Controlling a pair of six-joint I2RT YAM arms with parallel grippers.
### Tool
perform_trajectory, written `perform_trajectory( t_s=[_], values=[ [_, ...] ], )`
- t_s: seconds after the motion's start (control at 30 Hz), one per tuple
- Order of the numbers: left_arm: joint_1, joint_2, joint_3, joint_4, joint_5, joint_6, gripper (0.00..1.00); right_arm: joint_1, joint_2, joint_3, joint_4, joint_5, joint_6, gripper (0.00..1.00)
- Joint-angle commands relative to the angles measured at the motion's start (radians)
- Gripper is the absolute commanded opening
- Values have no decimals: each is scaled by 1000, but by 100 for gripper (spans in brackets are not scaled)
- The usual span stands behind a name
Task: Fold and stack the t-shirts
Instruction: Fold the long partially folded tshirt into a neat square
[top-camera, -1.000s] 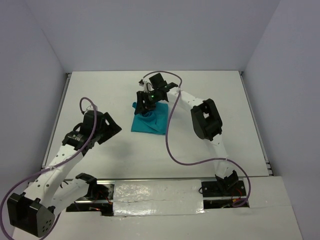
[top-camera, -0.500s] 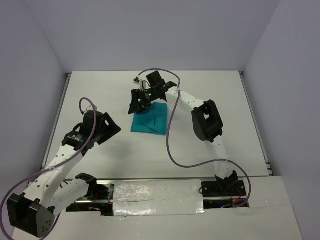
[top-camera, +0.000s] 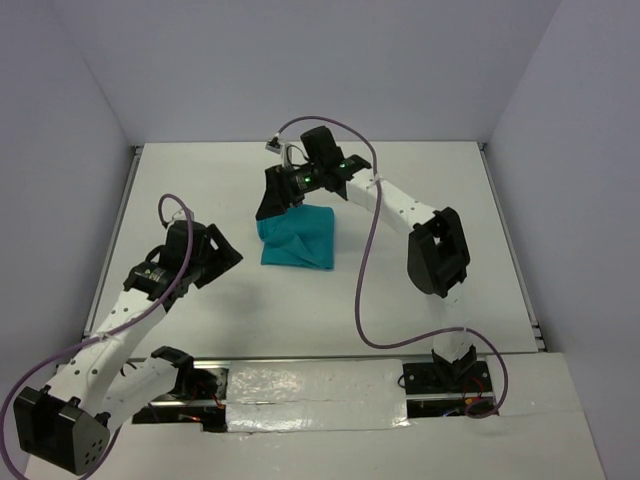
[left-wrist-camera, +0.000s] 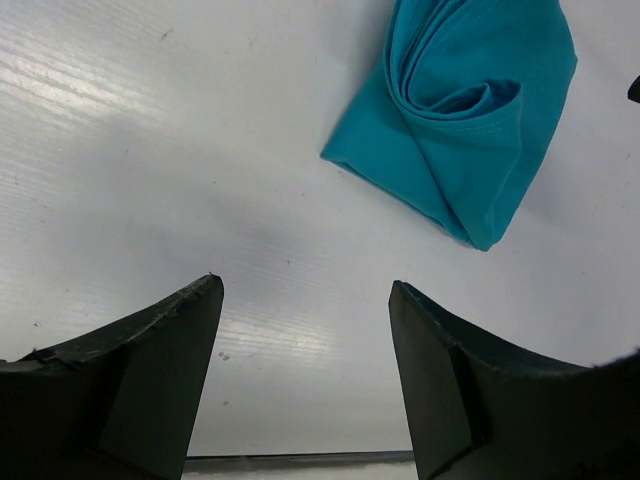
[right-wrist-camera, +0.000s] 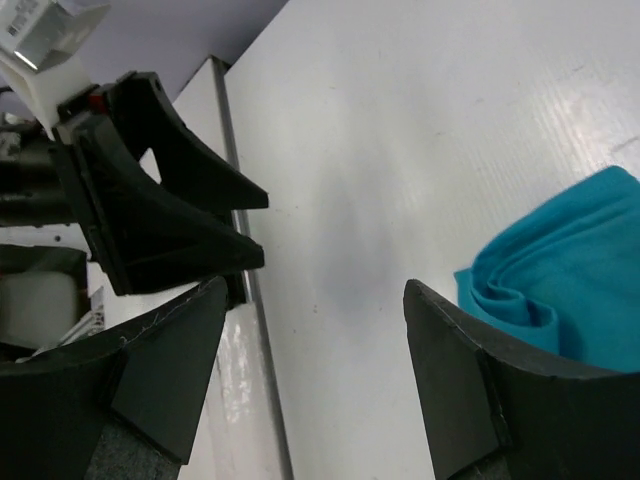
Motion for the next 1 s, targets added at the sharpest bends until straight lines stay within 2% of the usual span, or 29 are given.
perform_trajectory(
  t_s=[0.0,0.13,0.3,0.5,0.73,0.97],
  values=[
    [4,1,46,23,-13,17,80,-39,-94,-50,-18,49,-99,78],
    [5,-3,14,54,6,13,80,-67,-122,-130,-82,149,-242,78],
    [7,5,-6,85,27,7,80,-72,-77,-172,-127,161,-332,80],
    [13,3,5,63,22,24,80,-50,9,-118,-159,191,-437,78],
    [16,-26,-9,55,24,5,80,-15,116,-24,-190,267,-477,76],
    [21,-34,-9,35,18,16,80,42,55,-119,-150,318,-532,56]
  ],
)
